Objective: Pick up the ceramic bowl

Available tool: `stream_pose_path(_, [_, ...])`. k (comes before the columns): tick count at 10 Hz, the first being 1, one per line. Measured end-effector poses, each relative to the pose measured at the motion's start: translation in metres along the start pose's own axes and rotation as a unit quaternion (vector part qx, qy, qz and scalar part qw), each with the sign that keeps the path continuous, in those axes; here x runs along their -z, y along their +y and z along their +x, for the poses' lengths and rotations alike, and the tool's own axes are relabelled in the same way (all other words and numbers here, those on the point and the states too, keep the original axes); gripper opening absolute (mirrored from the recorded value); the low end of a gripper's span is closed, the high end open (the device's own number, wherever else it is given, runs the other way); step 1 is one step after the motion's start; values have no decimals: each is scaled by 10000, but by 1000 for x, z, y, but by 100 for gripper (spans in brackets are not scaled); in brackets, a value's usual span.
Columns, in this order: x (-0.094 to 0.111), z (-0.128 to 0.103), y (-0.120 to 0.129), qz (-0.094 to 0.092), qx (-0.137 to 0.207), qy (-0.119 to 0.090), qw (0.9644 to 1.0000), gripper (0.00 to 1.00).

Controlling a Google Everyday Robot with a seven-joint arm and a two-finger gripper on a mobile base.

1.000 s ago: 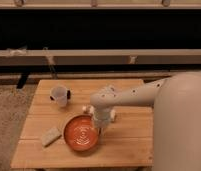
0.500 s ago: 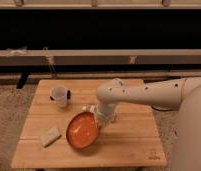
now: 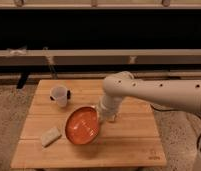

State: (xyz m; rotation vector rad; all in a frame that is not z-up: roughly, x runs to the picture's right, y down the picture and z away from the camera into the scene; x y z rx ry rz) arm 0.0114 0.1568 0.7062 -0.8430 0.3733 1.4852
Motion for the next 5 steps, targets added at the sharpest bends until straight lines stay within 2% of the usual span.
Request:
stream_pose_path(3, [25, 6, 2, -235, 276, 186, 9992, 0])
stream_pose_path(5, [29, 7, 5, -273, 362, 244, 9987, 0])
